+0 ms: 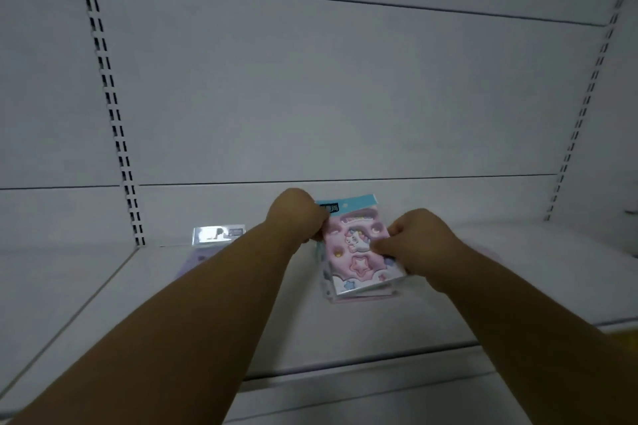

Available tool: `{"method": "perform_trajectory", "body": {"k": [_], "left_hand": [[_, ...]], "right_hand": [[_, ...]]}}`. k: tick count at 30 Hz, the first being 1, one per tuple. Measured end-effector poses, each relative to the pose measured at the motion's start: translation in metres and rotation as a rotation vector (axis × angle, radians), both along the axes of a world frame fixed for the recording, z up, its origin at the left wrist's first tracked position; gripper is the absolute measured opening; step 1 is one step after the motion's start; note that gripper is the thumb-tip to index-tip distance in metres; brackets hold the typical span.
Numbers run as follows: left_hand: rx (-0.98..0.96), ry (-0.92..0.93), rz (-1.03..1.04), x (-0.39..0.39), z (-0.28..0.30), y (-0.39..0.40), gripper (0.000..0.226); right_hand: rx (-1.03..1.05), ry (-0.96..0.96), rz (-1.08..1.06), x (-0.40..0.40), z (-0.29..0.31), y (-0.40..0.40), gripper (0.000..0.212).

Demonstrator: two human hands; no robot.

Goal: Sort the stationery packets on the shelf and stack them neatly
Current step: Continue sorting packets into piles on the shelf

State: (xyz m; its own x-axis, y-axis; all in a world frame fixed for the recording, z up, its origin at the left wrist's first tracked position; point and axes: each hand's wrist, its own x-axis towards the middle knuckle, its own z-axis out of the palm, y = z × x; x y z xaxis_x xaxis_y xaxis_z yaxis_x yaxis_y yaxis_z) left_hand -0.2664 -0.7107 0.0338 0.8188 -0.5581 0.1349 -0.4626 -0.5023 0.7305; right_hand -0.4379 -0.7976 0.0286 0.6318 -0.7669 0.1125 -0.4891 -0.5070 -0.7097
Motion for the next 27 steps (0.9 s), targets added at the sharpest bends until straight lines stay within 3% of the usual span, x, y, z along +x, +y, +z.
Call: {"method": "perform_trajectory", "body": {"k": [3,8,17,21,27], "left_hand": [[0.226,-0.196,0.026,0.006,-0.016,-0.008,0.023],[0.265,-0.314,0.042,0.013,-0.024,-0.011,0.022],[0.06,-0.401,-0.051,0.004,-0.01,0.064,0.012],[0.119,-0.478,-0.026,0.014,-0.004,0.152,0.014],[0.194,-0.525,0.205,0.068,-0.008,0.338,0.026]], "right_hand": [[-0.154,0.177,-0.03,0.009,-0.009,-0.002,0.033],[-0.409,0.287,-0.064,0.012,-0.017,0.001,0.04],[-0.713,-0.16,0.155,0.05,0.011,0.065,0.039],[-0.757,-0.267,0.234,0.088,0.043,0.129,0.041],[-0.749,-0.318,0.436,0.167,0.064,0.286,0.045]]}}
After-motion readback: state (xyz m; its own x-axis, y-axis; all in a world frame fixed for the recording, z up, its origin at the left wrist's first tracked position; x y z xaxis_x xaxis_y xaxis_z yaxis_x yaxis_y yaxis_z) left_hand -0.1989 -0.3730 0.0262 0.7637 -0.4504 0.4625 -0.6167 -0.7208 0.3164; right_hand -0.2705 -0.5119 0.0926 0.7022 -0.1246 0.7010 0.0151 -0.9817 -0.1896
